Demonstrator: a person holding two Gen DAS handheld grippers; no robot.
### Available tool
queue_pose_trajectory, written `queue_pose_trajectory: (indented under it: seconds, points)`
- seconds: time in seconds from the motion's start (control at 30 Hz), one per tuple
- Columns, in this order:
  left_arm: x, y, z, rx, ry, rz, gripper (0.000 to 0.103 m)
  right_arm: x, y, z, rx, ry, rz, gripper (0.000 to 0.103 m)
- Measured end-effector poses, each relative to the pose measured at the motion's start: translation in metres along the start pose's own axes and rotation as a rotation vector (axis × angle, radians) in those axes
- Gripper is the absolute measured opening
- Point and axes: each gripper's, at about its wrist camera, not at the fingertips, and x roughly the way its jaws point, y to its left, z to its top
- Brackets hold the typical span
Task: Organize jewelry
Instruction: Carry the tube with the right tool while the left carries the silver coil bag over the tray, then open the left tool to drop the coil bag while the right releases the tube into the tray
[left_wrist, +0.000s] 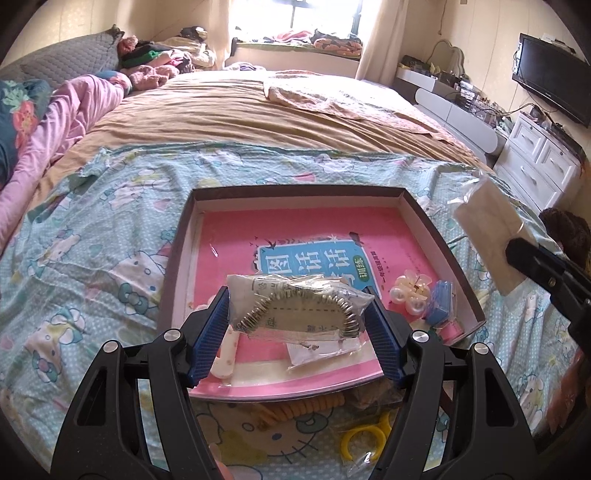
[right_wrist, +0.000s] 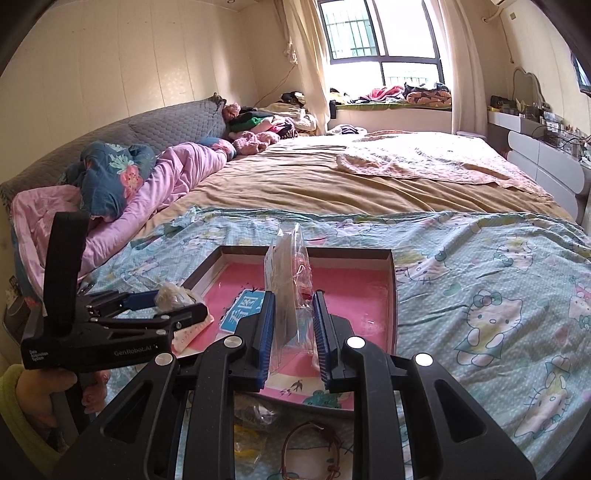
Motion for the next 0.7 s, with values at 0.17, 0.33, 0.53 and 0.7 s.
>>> queue_pose_trajectory:
  seconds: [0.17, 0.33, 0.53, 0.7]
  points:
    - [0.011, 0.001, -0.003, 0.007, 0.017, -0.015, 0.062, 0.008, -0.001, 0.002, -0.008, 0.008, -0.006, 0.02]
    - [0.025, -0.001, -0.008, 0.021, 0.052, -0.02, 0.063, 0.023, -0.002, 0.001, -0.014, 0.032, -0.01, 0.02]
    - [0.038, 0.002, -0.014, 0.021, 0.087, -0.02, 0.064, 0.045, -0.003, -0.005, -0.003, 0.083, -0.003, 0.02]
    - [0.044, 0.005, -0.015, 0.019, 0.1, -0.021, 0.064, 0.055, -0.004, -0.011, 0.0, 0.107, 0.0, 0.02]
